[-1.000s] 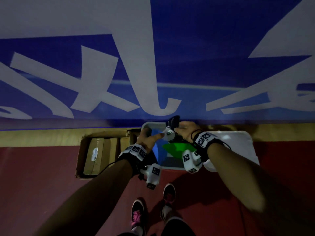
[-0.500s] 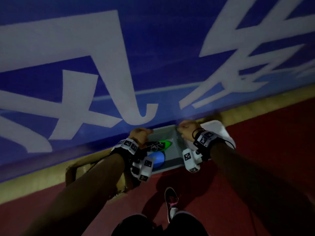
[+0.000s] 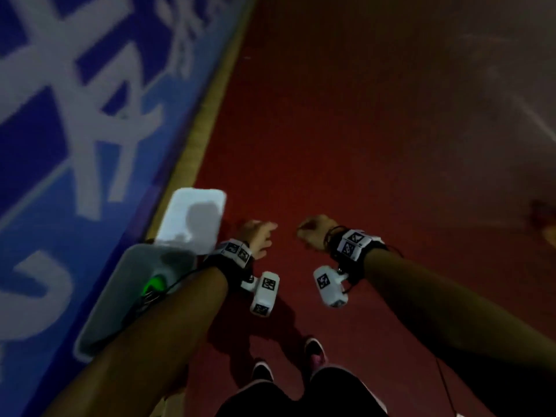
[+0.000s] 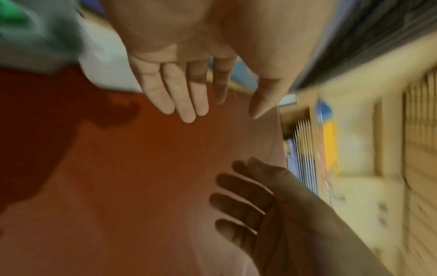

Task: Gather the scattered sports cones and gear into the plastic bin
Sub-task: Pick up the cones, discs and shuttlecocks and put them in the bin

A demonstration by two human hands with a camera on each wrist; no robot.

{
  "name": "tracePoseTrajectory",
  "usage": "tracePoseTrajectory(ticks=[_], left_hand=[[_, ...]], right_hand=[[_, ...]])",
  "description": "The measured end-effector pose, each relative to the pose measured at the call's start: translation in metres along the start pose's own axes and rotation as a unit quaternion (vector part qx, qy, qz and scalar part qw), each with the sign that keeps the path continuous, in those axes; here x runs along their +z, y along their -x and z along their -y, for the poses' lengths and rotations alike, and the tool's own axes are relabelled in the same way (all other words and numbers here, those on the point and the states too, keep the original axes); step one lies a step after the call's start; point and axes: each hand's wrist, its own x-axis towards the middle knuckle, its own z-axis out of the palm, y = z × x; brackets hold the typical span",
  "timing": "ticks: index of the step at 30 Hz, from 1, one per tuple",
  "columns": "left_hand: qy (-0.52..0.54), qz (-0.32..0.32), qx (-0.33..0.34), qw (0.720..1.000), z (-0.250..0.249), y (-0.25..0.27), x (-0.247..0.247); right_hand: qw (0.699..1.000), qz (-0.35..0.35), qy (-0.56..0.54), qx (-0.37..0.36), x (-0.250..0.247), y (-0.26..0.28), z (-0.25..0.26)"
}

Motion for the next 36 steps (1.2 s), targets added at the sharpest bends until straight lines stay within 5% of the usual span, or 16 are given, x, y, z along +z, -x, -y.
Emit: tracePoseTrajectory(ticks=[3, 11, 14, 18, 23, 28, 30, 36], left_hand=[[-0.057, 0.057, 0.025, 0.996, 0.005, 0.021, 0.105], [-0.228, 0.166, 0.121, 0.952, 0.051, 0.083, 0.389], [-0.272, 0.212, 0.118, 0.931, 0.095, 0.122, 0.501], [-0.311, 0.274, 0.148, 0.898, 0.161, 0.173, 0.63], [-0.325, 0.34, 0.154, 0.869, 0.205, 0.219, 0.76], [-0.326, 0.38, 0.125, 0.857, 0.227, 0.224, 0.879], [-0.322, 0.383, 0.107, 0.86, 0.234, 0.211, 0.93], [-0.311, 0.368, 0.118, 0.868, 0.234, 0.162, 1.077]], right_hand=[[0.986, -0.088, -0.127, 0.068, -0.058, 0.038, -0.088], [0.877, -0.251, -0.384, 0.139, -0.137, 0.187, -0.339], [0.812, -0.297, -0.473, 0.167, -0.151, 0.249, -0.445], [0.677, -0.385, -0.592, 0.209, -0.17, 0.334, -0.57], [0.644, -0.428, -0.571, 0.276, -0.193, 0.423, -0.685], [0.549, -0.47, -0.627, 0.288, -0.227, 0.448, -0.778], [0.544, -0.464, -0.629, 0.305, -0.247, 0.442, -0.815], [0.592, -0.418, -0.598, 0.343, -0.325, 0.415, -0.916]])
